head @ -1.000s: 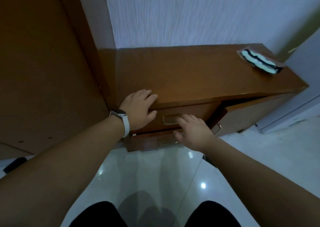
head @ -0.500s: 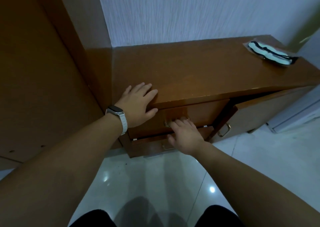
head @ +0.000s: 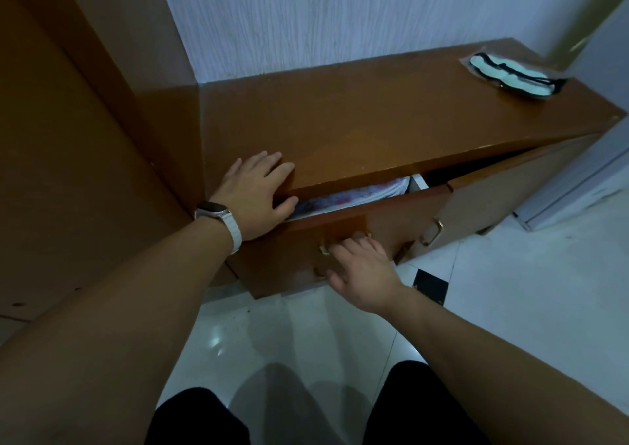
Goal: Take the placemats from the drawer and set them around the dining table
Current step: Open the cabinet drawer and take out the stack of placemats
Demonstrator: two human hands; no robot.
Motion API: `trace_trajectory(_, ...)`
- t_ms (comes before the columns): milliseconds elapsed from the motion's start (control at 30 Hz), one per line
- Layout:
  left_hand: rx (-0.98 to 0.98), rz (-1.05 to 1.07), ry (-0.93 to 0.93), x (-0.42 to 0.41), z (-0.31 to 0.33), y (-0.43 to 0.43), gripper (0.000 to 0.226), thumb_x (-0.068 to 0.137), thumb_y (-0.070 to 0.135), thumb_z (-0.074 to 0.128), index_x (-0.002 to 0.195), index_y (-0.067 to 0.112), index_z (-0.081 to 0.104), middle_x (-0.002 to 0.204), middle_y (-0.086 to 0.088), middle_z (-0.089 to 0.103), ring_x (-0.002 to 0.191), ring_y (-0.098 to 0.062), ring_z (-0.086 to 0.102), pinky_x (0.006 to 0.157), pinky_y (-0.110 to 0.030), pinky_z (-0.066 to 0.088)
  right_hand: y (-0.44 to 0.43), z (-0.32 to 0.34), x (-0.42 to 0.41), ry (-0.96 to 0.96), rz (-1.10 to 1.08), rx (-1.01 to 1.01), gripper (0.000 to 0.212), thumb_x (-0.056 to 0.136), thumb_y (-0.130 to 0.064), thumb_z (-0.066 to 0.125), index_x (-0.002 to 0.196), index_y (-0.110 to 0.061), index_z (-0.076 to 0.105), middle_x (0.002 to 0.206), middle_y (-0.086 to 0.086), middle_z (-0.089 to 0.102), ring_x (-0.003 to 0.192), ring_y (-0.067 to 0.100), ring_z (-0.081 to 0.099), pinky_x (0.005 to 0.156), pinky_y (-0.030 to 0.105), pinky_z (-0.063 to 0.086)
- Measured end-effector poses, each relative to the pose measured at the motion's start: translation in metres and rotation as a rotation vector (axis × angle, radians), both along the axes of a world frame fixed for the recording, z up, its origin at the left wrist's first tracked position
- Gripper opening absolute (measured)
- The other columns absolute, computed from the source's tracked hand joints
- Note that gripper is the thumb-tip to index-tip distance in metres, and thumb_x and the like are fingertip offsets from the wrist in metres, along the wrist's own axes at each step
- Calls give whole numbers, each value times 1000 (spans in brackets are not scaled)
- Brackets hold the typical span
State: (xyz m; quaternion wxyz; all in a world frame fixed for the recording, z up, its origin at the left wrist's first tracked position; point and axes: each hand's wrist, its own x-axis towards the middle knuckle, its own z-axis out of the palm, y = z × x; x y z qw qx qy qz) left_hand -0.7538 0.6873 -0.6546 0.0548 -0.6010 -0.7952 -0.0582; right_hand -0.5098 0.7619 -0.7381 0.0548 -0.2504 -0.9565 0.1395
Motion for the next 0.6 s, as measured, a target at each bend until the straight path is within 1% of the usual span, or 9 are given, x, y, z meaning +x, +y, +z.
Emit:
trace_trajectory(133,-7,-11,-13,1,2,0,66,88,63,39,145,29,33,155,-3,33,143,-27,25,113,-54,21,-18,1,23,2,-30,-17,36,82,-37,63,113,-19,67,98,2,65,101,29,58,99,42,37)
trace_trajectory(233,1,-12,-40,1,1,-1,66,89,63,39,145,29,34,156,-3,32,144,-27,24,114,-54,20,-33,4,42,-32,-41,-44,34,84,-41,57,110,-22,68,97,-1,64,101,27,57,95,41,38)
trace_trajectory(367,11,-17,-31,-3,-2,0,67,88,66,35,145,31,33,155,-2,33,143,-26,24,114,-54,20,-50,4,72,-76,-19,-35,30,85,-41,55,106,-24,68,95,-2,65,96,25,58,90,38,38)
trace_trajectory(433,7,-19,-24,-4,-4,1,67,87,67,34,145,32,32,155,-2,33,143,-26,25,113,-54,21,-59,5,85,-86,-26,-47,31,86,-40,55,109,-23,68,100,-2,66,100,24,58,91,36,39)
trace_trajectory(533,22,-18,-22,-6,-7,1,67,87,66,36,144,32,32,155,-1,34,142,-25,26,113,-53,21,-68,6,92,-66,-54,-73,31,85,-36,59,110,-20,69,103,2,68,102,27,61,94,36,42)
trace_trajectory(600,23,-20,-18,-6,-8,1,66,87,66,37,144,33,33,155,-1,34,142,-25,27,113,-53,21,-70,9,92,-69,-64,-82,33,86,-35,59,113,-19,69,106,3,68,104,26,60,96,36,41)
